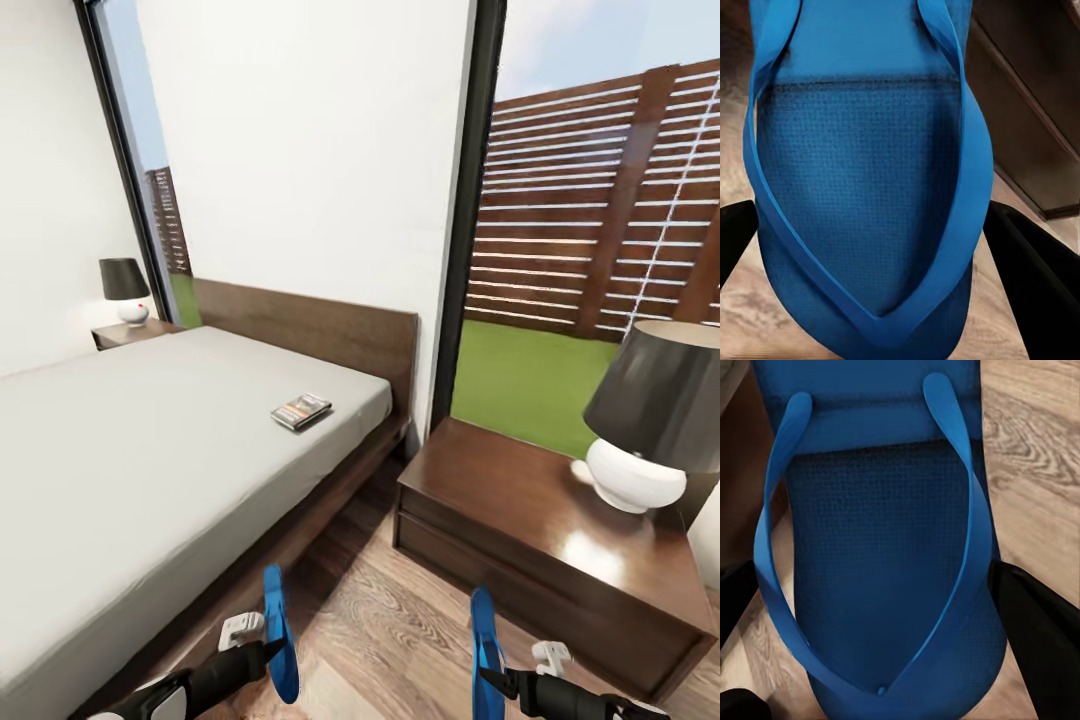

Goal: In the bedroom, move the book from the bed onto either nightstand, and place the two sandals side by side next to the bed.

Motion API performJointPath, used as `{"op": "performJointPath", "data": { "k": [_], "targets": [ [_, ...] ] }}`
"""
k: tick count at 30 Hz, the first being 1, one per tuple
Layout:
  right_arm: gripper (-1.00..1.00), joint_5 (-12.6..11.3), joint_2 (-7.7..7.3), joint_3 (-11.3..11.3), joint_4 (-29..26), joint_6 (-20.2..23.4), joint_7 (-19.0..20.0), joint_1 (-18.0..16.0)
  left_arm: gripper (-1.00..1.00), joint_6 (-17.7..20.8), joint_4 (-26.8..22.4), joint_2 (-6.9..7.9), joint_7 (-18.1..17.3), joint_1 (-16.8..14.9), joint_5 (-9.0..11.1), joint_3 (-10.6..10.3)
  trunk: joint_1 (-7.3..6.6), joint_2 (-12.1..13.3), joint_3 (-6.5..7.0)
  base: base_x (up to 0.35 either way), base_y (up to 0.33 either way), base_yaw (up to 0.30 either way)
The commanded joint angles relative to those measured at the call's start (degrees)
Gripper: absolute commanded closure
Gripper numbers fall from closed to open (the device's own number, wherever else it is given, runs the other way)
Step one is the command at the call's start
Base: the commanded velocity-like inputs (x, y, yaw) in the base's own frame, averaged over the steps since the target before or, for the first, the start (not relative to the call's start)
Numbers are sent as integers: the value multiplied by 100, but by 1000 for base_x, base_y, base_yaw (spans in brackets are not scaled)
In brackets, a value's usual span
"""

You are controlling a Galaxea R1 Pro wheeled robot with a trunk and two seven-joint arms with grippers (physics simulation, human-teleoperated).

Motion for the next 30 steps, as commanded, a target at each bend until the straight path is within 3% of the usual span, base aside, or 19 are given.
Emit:
{"op": "performJointPath", "data": {
  "k": [1, 13, 20, 30],
  "targets": [
    [100, 58, -2, -52, 2, -36, 12, -3, 100, -24, 9, 0, -19, -6, -31, 55, -1, -3, -6, 0, 0, 288],
    [100, 58, -2, -52, 2, -36, 16, -3, 100, -24, 9, 0, -19, -6, -32, 55, -1, -3, -6, -125, -23, 252],
    [100, 60, -2, -52, 2, -36, 19, -3, 100, -24, 9, 0, -20, -6, -35, 55, -1, -3, -6, -7, -8, 18],
    [100, 58, -2, -52, 2, -36, 18, -3, 100, -24, 9, 0, -21, -4, -38, 55, -1, -3, -6, -73, -184, 0]
  ]
}}
